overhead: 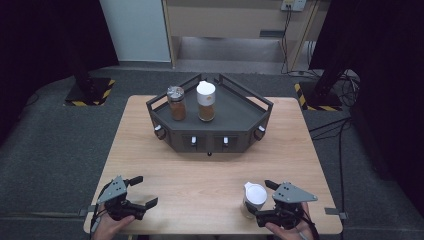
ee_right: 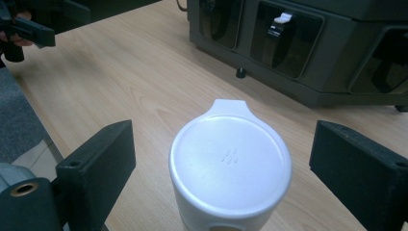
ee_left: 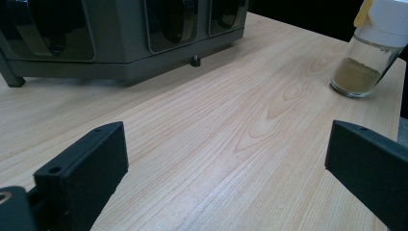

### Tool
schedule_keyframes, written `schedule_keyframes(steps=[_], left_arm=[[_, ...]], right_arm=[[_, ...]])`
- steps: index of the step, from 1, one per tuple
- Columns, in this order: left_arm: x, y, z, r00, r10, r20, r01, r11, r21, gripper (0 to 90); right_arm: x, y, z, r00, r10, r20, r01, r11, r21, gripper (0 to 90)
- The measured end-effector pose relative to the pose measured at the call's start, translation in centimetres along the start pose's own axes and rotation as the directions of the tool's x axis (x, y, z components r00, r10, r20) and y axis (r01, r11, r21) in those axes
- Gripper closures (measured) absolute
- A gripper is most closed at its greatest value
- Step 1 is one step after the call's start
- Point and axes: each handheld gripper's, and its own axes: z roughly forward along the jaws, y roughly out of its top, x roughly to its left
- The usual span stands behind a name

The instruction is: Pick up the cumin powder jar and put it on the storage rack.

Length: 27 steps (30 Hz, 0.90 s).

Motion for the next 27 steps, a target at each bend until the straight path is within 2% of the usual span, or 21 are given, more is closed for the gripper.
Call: schedule_keyframes(steps=[4,8,10,12,15,23,27], left_arm=[[0.0,0.0,0.0,1.0,0.0,0.001,0.0,1.0,-0.001,0.3],[0.0,0.0,0.0,1.0,0.001,0.002,-0.001,1.0,-0.001,0.3],[0.0,0.0,0.0,1.0,0.001,0.001,-0.001,1.0,-0.001,0.3],[0.0,0.0,0.0,1.0,0.0,0.001,0.0,1.0,0.0,0.3],[0.0,0.0,0.0,1.0,-0.001,0.001,0.001,1.0,-0.001,0.3],[0.0,0.0,0.0,1.0,0.001,0.003,-0.001,1.0,0.0,0.3],[0.0,0.0,-0.1,1.0,-0.003,0.001,0.003,1.0,-0.001,0.3]], right_arm=[[-0.2,-0.1,0.8,1.0,0.001,-0.002,-0.001,0.9999,0.017,12.3],[-0.6,-0.7,1.4,0.9994,0.032,-0.016,-0.032,0.9994,0.014,16.8],[-0.6,-0.8,1.6,0.9995,0.028,-0.016,-0.028,0.9994,0.019,18.6],[-0.5,-0.9,1.7,0.9996,0.024,-0.017,-0.024,0.9995,0.019,24.0],[-0.3,-1.1,1.8,1.0,0.006,0.006,-0.006,0.9999,0.016,30.4],[0.5,-0.9,1.8,0.9995,-0.017,0.027,0.016,0.9997,0.021,31.0],[0.7,-0.6,1.8,0.9993,-0.013,0.034,0.012,0.9996,0.027,31.0]])
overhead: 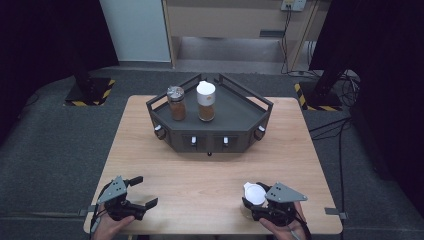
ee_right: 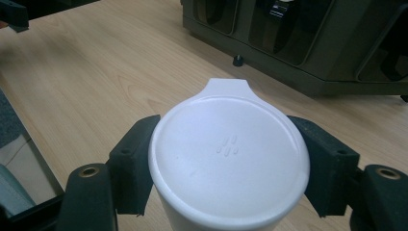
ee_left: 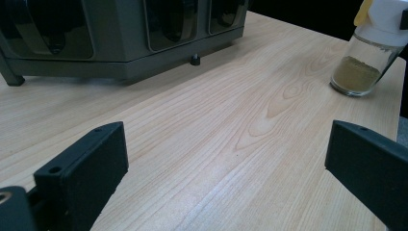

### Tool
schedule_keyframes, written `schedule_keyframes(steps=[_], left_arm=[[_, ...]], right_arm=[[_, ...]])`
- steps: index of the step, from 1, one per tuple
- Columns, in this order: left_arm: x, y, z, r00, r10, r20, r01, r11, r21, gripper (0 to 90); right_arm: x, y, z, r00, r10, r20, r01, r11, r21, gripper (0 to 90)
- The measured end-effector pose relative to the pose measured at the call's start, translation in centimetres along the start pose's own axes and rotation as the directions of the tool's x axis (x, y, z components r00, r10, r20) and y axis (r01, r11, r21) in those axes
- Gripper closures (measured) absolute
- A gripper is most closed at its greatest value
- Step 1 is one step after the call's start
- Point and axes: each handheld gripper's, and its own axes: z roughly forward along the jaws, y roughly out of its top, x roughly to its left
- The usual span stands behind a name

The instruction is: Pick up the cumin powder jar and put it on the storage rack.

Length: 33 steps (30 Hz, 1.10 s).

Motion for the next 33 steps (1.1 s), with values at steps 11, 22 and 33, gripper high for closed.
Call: schedule_keyframes(steps=[11,22,33], left_arm=[[0.1,0.0,0.0,1.0,-0.003,0.002,0.003,1.0,0.001,0.3],[0.2,0.0,0.1,1.0,-0.002,0.002,0.002,1.0,0.004,0.3],[0.1,0.0,0.1,1.0,0.0,-0.003,0.0,1.0,0.009,0.3]], right_arm=[[-0.5,1.7,-0.4,0.9999,0.017,-0.002,-0.017,0.9998,-0.012,31.1],[-2.5,6.9,-0.7,0.9989,0.04,0.024,-0.04,0.9992,0.002,31.1],[-5.2,13.1,-0.4,0.9986,0.046,0.027,-0.046,0.9989,0.004,31.1]])
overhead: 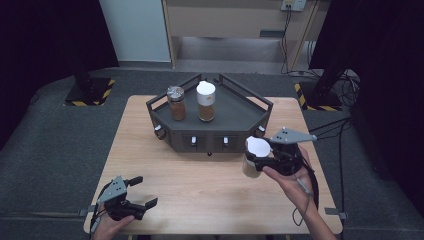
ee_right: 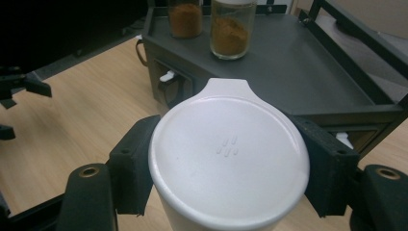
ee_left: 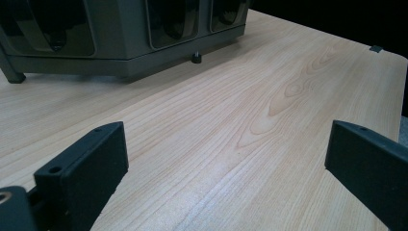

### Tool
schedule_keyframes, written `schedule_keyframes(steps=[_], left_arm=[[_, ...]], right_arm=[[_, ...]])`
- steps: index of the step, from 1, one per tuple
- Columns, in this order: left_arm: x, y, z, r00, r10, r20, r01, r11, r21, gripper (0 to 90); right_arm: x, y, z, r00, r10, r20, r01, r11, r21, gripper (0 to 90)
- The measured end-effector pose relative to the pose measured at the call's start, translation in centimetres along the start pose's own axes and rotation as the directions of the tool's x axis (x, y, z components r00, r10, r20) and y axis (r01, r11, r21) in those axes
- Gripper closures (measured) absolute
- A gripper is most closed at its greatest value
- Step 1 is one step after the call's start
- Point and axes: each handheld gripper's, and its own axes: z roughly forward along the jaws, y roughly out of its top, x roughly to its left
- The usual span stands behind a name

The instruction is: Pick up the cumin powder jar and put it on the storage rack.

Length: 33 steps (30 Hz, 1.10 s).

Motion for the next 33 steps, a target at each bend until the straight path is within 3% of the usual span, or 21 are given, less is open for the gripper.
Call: schedule_keyframes(steps=[6,21,33], left_arm=[[0.0,0.0,0.0,1.0,0.0,0.0,0.0,1.0,0.003,0.3],[-0.1,0.1,0.1,1.0,0.001,-0.003,-0.001,1.0,0.007,0.3],[0.0,0.1,0.1,1.0,-0.004,-0.004,0.004,1.0,0.005,0.3]], right_arm=[[-0.6,2.2,0.9,0.9999,-0.003,0.014,0.003,0.9998,0.019,31.0],[-1.4,7.2,2.4,0.9993,0.001,0.038,-0.002,1.0,0.007,31.0],[-2.3,10.1,4.6,0.9967,0.028,0.076,-0.028,0.9996,0.006,31.0]])
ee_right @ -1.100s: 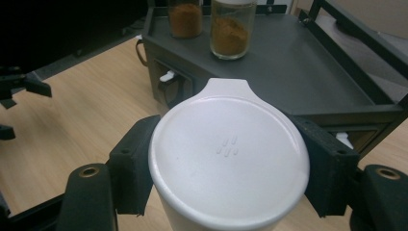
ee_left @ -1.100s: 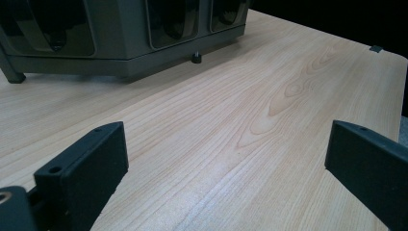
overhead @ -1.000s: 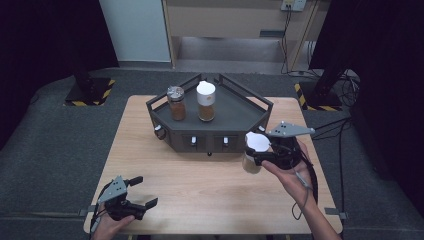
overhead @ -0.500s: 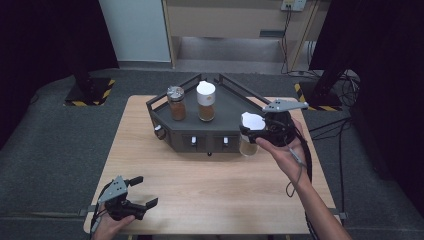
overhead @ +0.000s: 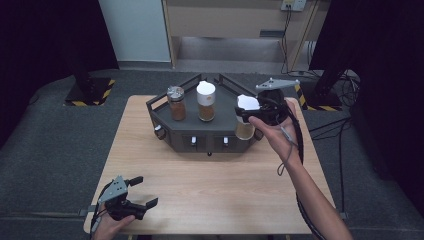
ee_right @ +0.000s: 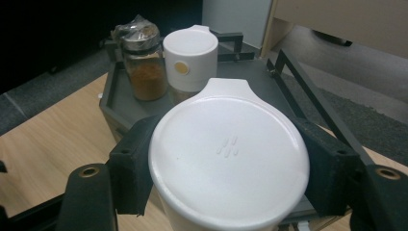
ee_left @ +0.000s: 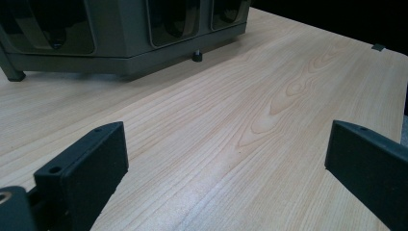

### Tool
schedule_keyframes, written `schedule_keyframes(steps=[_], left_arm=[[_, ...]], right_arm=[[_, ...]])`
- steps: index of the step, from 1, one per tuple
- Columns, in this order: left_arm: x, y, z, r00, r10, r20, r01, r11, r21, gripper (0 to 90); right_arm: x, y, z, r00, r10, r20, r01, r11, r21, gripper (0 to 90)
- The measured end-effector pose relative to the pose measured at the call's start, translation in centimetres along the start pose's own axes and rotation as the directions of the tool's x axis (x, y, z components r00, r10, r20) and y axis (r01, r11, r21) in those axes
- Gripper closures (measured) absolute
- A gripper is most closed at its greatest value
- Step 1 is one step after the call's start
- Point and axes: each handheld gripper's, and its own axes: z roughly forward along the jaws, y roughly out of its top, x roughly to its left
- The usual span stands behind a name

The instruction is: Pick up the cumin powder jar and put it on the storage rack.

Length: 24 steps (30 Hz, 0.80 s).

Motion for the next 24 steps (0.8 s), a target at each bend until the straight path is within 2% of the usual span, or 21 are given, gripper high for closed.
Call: schedule_keyframes(steps=[14,24], left_arm=[[0.0,0.0,0.0,1.0,-0.002,0.0,0.002,1.0,0.0,0.3],[0.0,0.0,0.0,1.0,-0.004,0.002,0.004,1.0,0.0,0.3]], right_arm=[[-0.8,1.4,2.9,0.9969,0.044,0.065,-0.045,0.999,0.007,31.0],[-0.8,2.0,5.7,0.9927,0.048,0.111,-0.049,0.9987,0.015,31.0]])
